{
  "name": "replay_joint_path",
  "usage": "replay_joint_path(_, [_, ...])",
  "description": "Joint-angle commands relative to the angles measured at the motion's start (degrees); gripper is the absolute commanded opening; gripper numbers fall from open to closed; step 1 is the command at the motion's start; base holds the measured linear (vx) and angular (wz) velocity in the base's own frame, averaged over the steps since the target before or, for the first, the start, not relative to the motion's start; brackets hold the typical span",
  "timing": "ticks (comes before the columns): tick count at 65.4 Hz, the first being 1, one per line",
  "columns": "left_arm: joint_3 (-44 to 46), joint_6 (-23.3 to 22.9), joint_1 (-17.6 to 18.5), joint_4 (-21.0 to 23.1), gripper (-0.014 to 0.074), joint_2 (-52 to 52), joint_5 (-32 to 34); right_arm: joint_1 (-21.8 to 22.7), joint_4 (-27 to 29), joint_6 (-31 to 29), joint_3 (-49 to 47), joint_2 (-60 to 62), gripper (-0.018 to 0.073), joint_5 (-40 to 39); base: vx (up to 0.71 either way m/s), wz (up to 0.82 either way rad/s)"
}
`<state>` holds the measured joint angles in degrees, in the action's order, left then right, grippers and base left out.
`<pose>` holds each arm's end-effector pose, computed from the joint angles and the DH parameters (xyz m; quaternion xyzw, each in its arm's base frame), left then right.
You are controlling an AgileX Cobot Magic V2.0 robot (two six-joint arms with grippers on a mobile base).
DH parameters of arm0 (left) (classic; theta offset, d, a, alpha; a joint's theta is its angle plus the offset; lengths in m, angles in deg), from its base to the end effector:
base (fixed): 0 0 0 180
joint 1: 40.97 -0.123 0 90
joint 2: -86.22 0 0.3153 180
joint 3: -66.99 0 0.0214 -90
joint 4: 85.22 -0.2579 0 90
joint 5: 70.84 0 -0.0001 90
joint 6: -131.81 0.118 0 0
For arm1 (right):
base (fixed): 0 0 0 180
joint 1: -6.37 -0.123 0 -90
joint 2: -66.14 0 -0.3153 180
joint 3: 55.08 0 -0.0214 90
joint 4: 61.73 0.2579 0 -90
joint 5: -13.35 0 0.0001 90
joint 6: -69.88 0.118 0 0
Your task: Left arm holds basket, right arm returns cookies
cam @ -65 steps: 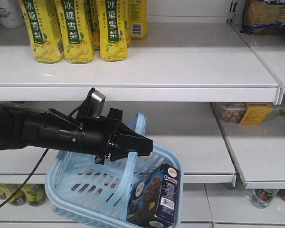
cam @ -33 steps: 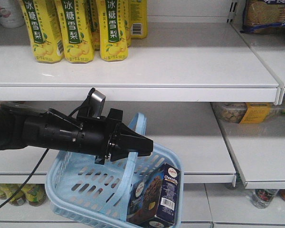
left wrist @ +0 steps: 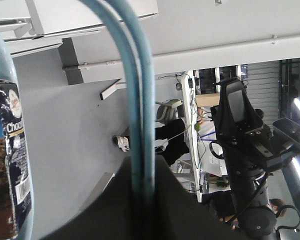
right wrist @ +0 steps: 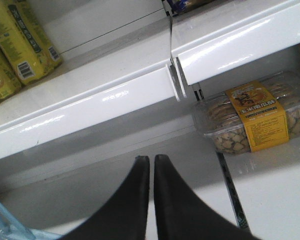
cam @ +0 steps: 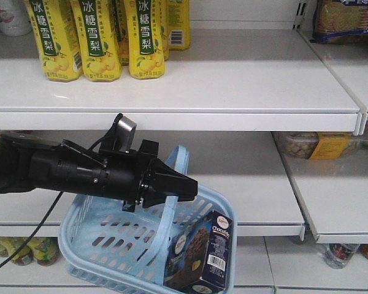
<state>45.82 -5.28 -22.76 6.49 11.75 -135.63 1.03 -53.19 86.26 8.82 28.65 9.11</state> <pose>0.2954 -0.2096 0.2624 0.0345 0.7844 -0.6160 0.0635 0.1235 0.0103 0.2701 0.1310 0.7386 0.1685 0.6395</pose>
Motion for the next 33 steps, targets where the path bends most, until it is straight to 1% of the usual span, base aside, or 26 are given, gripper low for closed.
replay_joint_path(1, [2.22,2.46,-0.51,10.25,-0.0003,-2.9,1.09,0.08,0.66,0.14,-1.92,-2.03,-0.0006,-5.78,0.0,0.0])
replay_joint_path(17, [2.22,2.46,-0.51,10.25,-0.0003,-2.9,1.09,0.08,0.61,0.14,-1.92,-2.56,-0.0005,-4.6,0.0,0.0])
replay_joint_path(25, [2.22,2.46,-0.51,10.25,-0.0003,-2.9,1.09,0.08,0.61,0.14,-2.12,-2.56,0.0007,-1.65,0.0,0.0])
replay_joint_path(33, [2.22,2.46,-0.51,10.25,-0.0003,-2.9,1.09,-0.17,0.87,0.41,-3.48,-2.56,0.0048,2.35,0.0,0.0])
